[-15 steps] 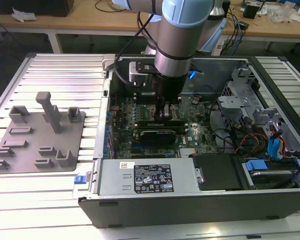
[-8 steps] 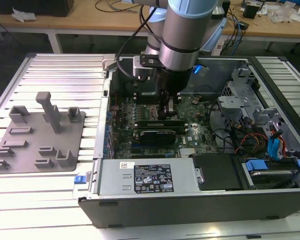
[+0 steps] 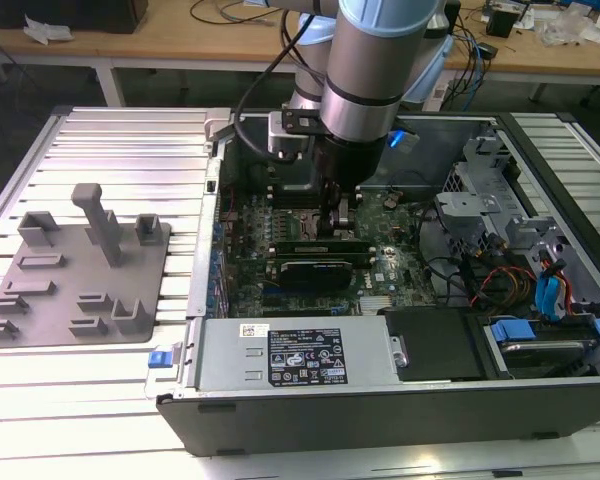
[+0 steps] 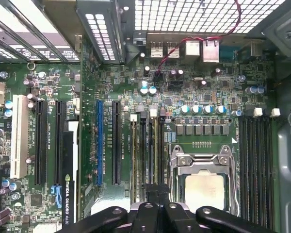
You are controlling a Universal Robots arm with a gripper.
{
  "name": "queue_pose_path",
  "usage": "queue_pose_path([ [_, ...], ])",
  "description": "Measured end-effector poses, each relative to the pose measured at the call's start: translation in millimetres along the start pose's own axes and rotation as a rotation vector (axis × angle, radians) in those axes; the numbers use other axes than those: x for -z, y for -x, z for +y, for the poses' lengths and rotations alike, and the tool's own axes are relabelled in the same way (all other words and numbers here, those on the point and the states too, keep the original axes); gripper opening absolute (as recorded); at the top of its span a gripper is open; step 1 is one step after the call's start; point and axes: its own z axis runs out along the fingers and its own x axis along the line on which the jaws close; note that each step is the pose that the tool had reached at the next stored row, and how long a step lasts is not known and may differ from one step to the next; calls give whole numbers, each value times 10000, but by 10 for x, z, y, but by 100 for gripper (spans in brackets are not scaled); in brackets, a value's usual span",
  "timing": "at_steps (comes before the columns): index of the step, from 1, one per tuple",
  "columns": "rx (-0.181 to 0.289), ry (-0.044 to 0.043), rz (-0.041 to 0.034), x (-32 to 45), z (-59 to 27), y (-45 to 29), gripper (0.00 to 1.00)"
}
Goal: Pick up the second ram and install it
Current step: 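Insert the second ram into the second slot, then press down the second ram until it locks into place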
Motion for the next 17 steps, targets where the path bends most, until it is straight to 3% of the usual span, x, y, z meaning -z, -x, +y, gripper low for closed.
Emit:
queue_pose_path([
  [17, 1, 1, -10, -16, -10, 24, 8],
])
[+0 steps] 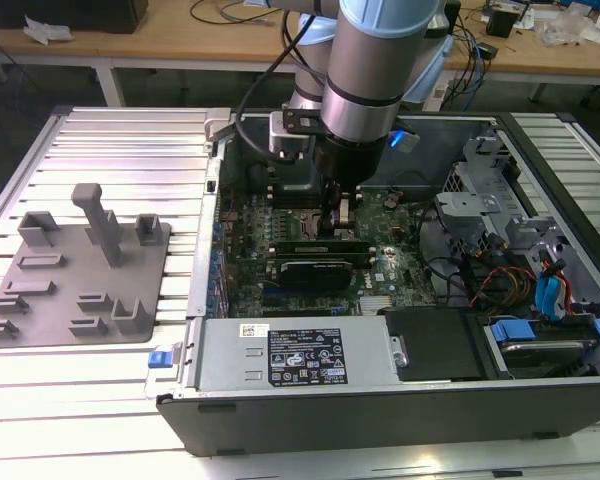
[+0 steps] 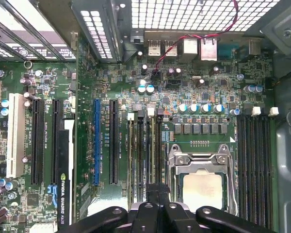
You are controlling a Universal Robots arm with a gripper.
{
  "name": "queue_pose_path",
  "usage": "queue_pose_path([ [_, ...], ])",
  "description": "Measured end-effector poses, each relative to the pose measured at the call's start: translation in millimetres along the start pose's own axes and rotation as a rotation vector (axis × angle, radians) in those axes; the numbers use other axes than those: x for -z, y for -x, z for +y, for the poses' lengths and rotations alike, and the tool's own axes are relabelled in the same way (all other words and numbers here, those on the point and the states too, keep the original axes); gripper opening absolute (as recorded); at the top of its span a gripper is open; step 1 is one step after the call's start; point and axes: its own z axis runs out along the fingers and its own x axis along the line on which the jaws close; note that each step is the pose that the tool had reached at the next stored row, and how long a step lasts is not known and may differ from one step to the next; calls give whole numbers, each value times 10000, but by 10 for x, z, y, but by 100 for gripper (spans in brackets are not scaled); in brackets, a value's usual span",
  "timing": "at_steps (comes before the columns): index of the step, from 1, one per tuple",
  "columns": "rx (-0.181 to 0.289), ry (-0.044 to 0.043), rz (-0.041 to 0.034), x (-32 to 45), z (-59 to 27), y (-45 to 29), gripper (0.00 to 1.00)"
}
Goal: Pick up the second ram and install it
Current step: 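Press down the second ram until it locks into place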
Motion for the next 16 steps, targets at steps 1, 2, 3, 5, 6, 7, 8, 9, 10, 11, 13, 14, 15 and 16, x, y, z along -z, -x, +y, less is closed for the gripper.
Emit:
queue_pose_path([
  [1, 0, 0, 0, -1, 0, 0, 8],
  [2, 0, 0, -1, -1, -1, 0, 8],
  [3, 2, 0, 0, -1, -12, 0, 8],
  [5, 0, 0, 0, 2, -62, 1, 8],
  [6, 0, 0, 0, 3, -83, 1, 8],
  [7, 0, 0, -1, 4, -105, 1, 8],
  [8, 1, 0, 0, 6, -131, 1, 8],
  [9, 1, 0, -1, 6, -150, 1, 8],
  [10, 0, 0, -1, 7, -163, 1, 8],
  [11, -1, -1, -1, 8, -181, 1, 8],
  [13, 0, 0, 0, 11, -222, 1, 8],
  [14, 1, 0, -1, 12, -237, 2, 8],
  [15, 1, 0, 0, 13, -250, 2, 8],
  [16, 1, 0, 0, 14, -263, 1, 8],
])
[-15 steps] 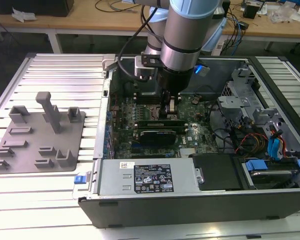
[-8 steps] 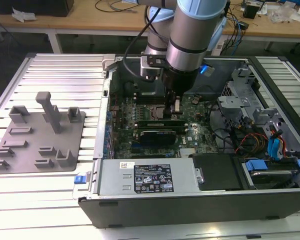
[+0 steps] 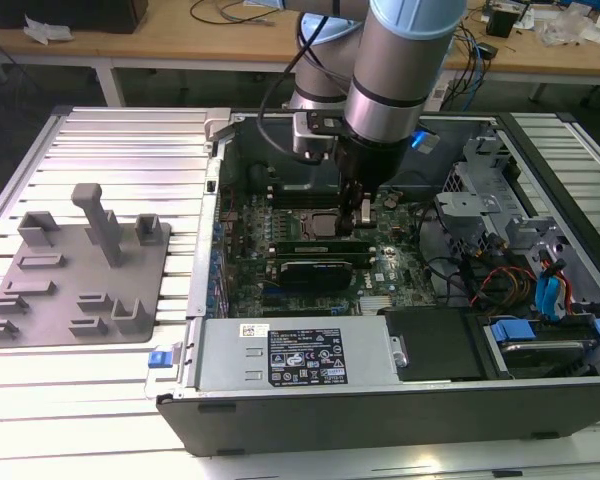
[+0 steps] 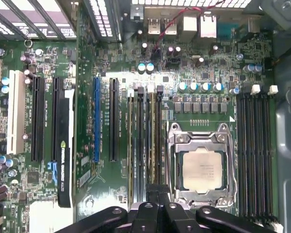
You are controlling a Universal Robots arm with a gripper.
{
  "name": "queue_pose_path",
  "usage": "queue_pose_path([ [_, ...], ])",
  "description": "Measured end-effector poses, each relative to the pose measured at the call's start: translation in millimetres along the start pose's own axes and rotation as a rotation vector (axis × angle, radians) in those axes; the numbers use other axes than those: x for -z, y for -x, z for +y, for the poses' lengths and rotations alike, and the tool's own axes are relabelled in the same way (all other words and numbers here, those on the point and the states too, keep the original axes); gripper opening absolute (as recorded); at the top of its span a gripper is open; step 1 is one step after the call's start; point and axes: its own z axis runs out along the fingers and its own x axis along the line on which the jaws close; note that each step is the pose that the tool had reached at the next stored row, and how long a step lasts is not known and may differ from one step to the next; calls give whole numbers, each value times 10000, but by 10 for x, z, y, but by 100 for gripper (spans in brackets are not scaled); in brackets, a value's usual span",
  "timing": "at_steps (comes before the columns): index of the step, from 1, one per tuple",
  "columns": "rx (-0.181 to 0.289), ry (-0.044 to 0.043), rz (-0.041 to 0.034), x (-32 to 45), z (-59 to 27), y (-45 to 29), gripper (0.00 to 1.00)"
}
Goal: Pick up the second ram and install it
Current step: 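Press down the second ram until it locks into place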
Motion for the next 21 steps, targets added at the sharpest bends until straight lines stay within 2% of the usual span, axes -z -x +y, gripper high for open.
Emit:
queue_pose_path([
  [5, 1, 0, 0, 7, -129, 0, 8],
  [12, 0, -1, -1, 13, -265, 1, 8],
  [15, 0, -1, -1, 14, -305, 1, 8],
  [19, 0, 0, 0, 10, -308, 3, 8],
  [21, -2, -1, -1, -36, -317, 12, 8],
])
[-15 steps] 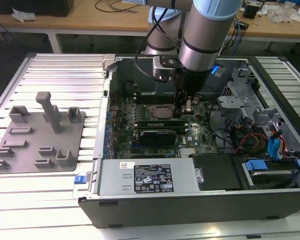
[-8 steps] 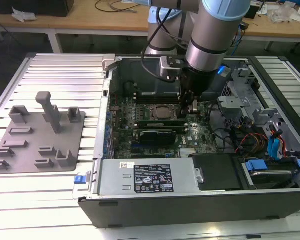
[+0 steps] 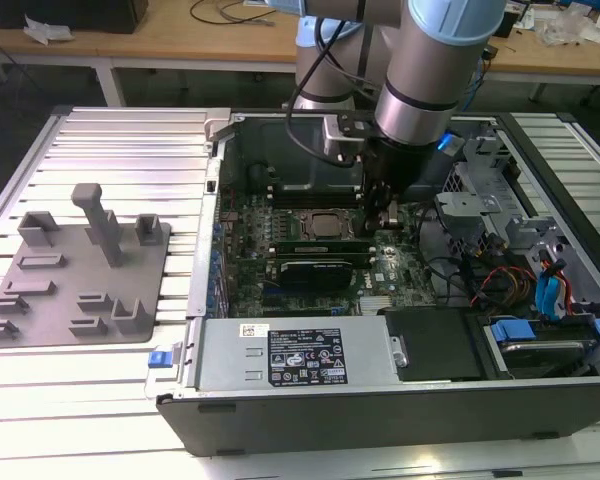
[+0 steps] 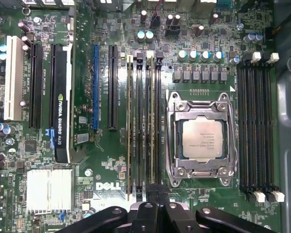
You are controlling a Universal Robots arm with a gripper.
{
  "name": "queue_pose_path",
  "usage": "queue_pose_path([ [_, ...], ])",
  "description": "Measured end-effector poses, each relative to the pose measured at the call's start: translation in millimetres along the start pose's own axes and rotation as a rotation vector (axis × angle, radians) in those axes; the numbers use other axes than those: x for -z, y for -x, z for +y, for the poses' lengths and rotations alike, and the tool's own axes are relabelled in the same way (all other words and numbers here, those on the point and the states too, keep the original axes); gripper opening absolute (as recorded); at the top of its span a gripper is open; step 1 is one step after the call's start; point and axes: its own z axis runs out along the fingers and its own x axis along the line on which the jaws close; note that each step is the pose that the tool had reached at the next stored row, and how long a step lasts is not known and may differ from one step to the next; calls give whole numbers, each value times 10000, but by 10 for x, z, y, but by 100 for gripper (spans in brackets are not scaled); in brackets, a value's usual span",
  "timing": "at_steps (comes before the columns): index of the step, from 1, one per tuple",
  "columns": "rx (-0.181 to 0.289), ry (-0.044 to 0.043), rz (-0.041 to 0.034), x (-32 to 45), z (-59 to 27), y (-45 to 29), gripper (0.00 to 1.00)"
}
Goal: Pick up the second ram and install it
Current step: 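Press down the second ram until it locks into place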
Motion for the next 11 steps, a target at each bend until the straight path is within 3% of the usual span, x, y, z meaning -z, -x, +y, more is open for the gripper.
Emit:
queue_pose_path([
  [6, 7, -6, 1, -90, -7, 16, 8],
  [11, 7, -5, 4, -119, -8, 16, 8],
])
